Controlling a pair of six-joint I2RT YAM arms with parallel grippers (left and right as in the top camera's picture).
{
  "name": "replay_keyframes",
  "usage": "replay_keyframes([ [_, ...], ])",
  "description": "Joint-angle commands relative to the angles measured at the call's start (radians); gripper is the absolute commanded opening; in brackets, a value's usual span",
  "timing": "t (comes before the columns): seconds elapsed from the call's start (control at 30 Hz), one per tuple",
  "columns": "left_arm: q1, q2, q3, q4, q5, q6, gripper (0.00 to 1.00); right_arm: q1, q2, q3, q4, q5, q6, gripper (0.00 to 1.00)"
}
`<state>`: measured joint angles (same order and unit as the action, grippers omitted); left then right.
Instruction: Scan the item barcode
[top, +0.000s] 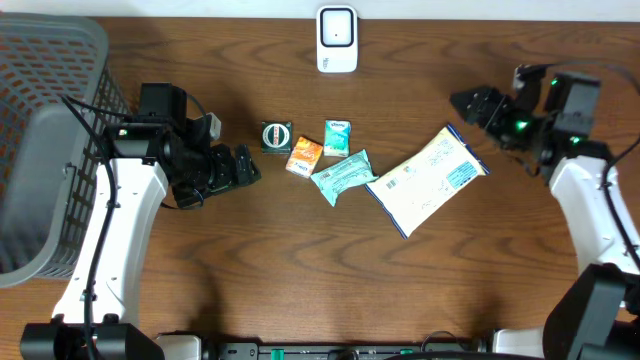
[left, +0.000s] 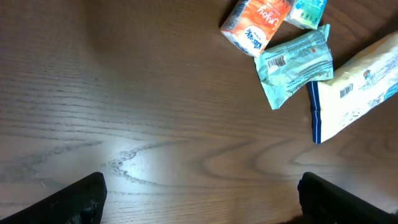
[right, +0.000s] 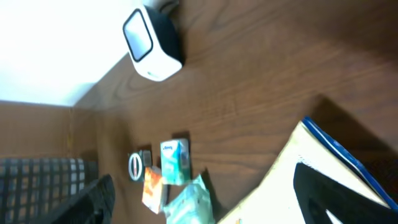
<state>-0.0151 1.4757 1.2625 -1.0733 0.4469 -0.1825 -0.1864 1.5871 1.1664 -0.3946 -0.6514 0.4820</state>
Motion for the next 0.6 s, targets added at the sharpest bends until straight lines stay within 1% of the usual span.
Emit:
replay_keyframes([
  [0.0,-0.002,0.007,-0.002,-0.002,0.005,0.013,0.98,-0.020,0.002,0.063,-0.084,0.023,-0.034,0.88],
  [0.07,-0.002,0.007,-0.002,-0.002,0.005,0.013,0.98,-0.021,0.002,0.066,-0.166,0.025,-0.041,0.89],
  [0.2,-0.002,0.007,-0.002,-0.002,0.005,0.013,0.98,-0.006,0.003,0.032,-0.340,0.099,-0.042,0.99],
  [0.27,-0.002,0.007,-0.002,-0.002,0.006,0.013,0.98,0.006,0.003,-0.003,-0.383,0.138,-0.042,0.99],
  [0.33,-0.002,0.007,-0.002,-0.002,0.005,0.013,0.98,0.021,0.003,-0.056,-0.377,0.142,-0.029,0.99],
  [0.4,-0.002,0.007,-0.002,-0.002,0.005,0.013,0.98,0.039,0.003,-0.117,-0.337,0.141,0.035,0.99],
  [0.57,-0.002,0.007,-0.002,-0.002,0.005,0.013,0.98,0.068,0.003,-0.269,-0.176,0.142,0.204,0.99],
])
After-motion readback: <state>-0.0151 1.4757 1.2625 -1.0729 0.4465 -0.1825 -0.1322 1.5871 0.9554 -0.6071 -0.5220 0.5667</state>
